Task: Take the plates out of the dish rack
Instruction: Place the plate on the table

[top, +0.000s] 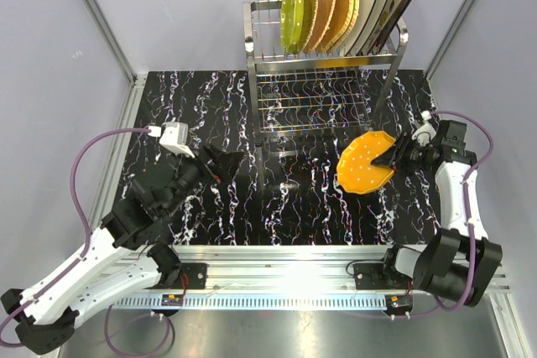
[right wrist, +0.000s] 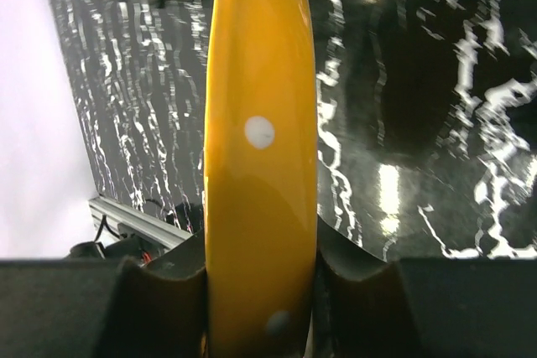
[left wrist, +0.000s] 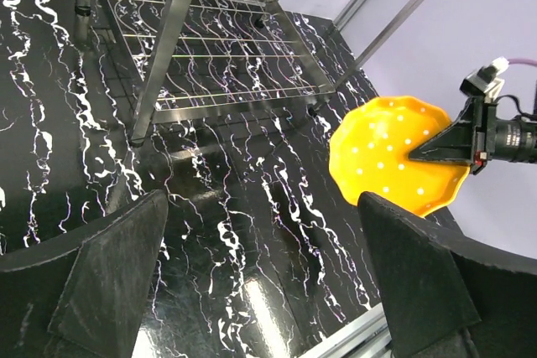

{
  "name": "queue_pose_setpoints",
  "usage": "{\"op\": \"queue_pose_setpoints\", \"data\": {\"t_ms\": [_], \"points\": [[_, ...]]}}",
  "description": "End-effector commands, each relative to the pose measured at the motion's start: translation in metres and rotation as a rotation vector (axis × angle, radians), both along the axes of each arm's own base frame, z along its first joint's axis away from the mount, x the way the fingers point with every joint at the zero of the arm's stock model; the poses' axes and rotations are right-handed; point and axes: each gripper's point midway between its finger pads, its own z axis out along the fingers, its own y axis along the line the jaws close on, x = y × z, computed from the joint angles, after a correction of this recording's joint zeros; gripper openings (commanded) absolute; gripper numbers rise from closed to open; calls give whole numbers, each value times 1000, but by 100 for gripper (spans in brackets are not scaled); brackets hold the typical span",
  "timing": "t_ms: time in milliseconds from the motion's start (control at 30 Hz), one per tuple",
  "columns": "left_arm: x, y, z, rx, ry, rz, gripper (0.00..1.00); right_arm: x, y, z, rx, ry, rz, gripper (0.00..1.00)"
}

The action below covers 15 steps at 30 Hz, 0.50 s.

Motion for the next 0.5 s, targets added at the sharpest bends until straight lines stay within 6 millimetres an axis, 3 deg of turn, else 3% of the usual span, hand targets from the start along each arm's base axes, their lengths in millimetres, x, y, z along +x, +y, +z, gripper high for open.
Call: {"op": "queue_pose_setpoints", "data": {"t_ms": [0,167,467], "points": [[4,7,7,-27,-20,43,99,14,-13,12,17,-38,-11,0],[4,10,-2,-34,-14,56,99,28,-44,-6,99,33,-72,0],[0,17,-14,-44,0,70,99,50,-62,-35,82,36,-67,6]]}}
